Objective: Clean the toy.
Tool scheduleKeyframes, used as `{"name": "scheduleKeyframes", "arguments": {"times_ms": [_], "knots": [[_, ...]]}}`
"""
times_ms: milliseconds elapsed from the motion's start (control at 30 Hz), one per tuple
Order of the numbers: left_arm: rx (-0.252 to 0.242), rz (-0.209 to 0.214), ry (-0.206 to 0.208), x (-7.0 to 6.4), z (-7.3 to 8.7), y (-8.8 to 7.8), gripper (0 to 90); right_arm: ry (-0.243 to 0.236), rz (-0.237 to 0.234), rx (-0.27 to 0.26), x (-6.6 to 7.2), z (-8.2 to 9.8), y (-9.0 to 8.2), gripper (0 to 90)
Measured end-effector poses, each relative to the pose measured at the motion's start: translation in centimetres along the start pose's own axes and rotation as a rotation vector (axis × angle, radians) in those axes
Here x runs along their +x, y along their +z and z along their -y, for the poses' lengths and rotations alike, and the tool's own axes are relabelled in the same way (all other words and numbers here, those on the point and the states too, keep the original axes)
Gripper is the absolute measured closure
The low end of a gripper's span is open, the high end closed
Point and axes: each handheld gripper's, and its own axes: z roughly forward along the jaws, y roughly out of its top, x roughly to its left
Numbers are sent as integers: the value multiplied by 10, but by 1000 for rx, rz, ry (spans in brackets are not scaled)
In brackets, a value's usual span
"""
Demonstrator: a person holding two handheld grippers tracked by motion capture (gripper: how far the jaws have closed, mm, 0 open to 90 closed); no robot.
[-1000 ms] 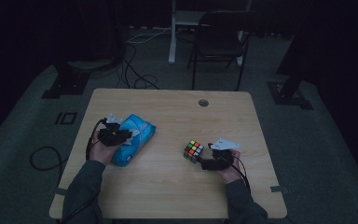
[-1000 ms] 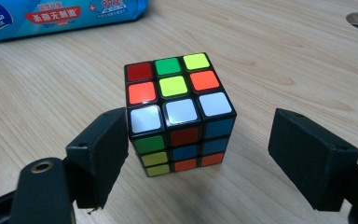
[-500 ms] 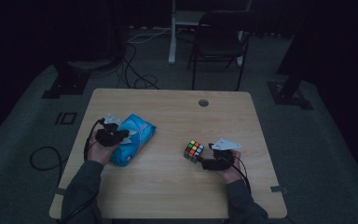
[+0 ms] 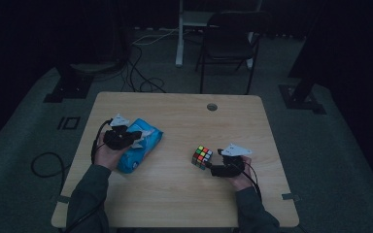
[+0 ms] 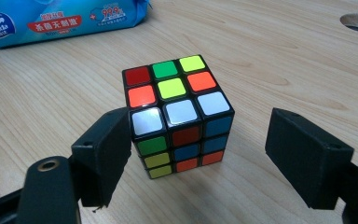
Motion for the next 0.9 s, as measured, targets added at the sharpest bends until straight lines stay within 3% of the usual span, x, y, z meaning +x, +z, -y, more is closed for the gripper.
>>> {"name": "scheduleKeyframes", "arguments": {"times_ms": [133, 200, 367, 400, 567, 600, 767, 900], "knots": [[-22, 22, -2, -2, -1, -4, 890, -4, 0, 0, 0, 0, 1, 227], [-27, 7, -2, 0, 0, -4, 886, -5, -1, 3, 0, 0, 1, 230], [-22, -46, -21, 6, 5, -5, 693, -6, 0, 0, 0, 1, 0, 230], [13, -87, -15, 8, 8, -2, 643, -5, 1, -1, 0, 1, 0, 230], [72, -131, -22, 14, 16, 7, 532, -7, 1, -2, 1, 1, 0, 230], [89, -147, -48, 19, 21, 12, 507, -7, 1, -2, 0, 1, 0, 230], [82, -110, -118, 29, 26, 15, 542, -5, 1, 1, 1, 1, 1, 230], [87, -73, -114, 28, 26, 16, 675, -8, 0, 3, 1, 1, 1, 233]]}}
